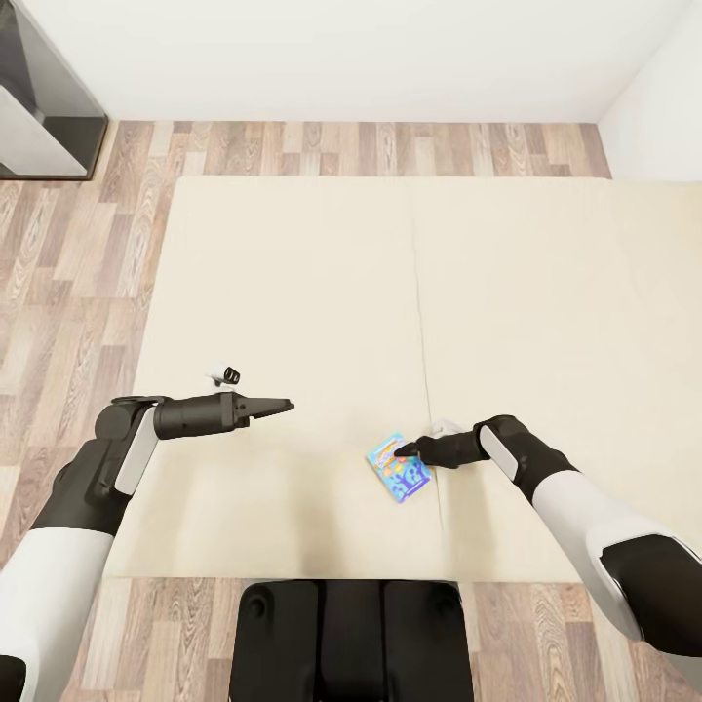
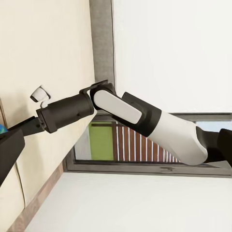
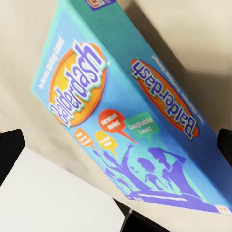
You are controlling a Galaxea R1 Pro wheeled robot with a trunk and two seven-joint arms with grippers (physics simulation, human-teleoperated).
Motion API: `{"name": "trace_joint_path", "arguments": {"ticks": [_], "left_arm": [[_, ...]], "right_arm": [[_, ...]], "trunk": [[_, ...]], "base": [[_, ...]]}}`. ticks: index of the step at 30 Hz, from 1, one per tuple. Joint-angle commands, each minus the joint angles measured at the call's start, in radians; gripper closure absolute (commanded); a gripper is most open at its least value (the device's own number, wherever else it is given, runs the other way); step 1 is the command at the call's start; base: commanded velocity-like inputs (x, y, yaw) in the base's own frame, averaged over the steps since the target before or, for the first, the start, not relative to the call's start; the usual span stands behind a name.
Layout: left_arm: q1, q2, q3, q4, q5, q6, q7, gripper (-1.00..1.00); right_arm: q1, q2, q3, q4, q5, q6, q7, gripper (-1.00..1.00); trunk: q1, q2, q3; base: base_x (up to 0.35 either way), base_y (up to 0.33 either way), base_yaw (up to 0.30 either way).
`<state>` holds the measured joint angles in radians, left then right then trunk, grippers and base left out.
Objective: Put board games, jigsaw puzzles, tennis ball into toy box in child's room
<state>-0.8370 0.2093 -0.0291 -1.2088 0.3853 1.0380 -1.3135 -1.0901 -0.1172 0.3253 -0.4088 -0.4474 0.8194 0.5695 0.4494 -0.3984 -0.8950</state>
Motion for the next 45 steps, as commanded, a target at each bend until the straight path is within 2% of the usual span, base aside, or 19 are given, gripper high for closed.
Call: {"name": "trace_joint_path", "arguments": {"ticks": [1,18,24,30,36,45], "left_arm": [[-0.001,0.001,-0.002,0.000,0.003,0.008,-0.001,-1.00],[-0.001,0.001,-0.002,0.000,0.003,0.008,-0.001,-1.00],[0.001,0.001,-0.002,0.000,0.003,0.008,-0.001,-1.00],[0.001,0.001,-0.002,0.000,0.003,0.008,-0.002,-1.00],[0.001,0.001,-0.002,0.000,0.004,0.008,-0.003,-1.00],[0.001,0.001,-0.002,0.000,0.004,0.008,-0.003,-1.00]], "right_arm": [[-0.001,-0.001,0.004,-0.001,0.001,0.002,0.003,-1.00],[-0.001,-0.002,0.003,0.015,-0.001,0.004,0.004,-1.00],[-0.001,0.006,0.004,0.023,-0.022,0.003,0.058,-1.00],[-0.001,0.013,0.006,0.028,-0.025,0.002,0.072,-1.00],[-0.001,0.032,0.004,0.041,-0.027,0.002,0.079,-1.00],[-0.001,0.034,0.001,0.089,-0.029,0.000,0.109,-1.00]], "trunk": [[0.001,-0.002,-0.001],[0.001,-0.002,-0.001],[0.001,-0.002,-0.001],[0.001,-0.002,-0.001],[0.001,-0.002,-0.001],[0.001,-0.002,-0.001]], "base": [[0.000,0.000,0.000],[0.000,0.000,0.000],[0.000,0.000,0.000],[0.000,0.000,0.000],[0.000,0.000,0.000],[0.000,0.000,0.000]]}}
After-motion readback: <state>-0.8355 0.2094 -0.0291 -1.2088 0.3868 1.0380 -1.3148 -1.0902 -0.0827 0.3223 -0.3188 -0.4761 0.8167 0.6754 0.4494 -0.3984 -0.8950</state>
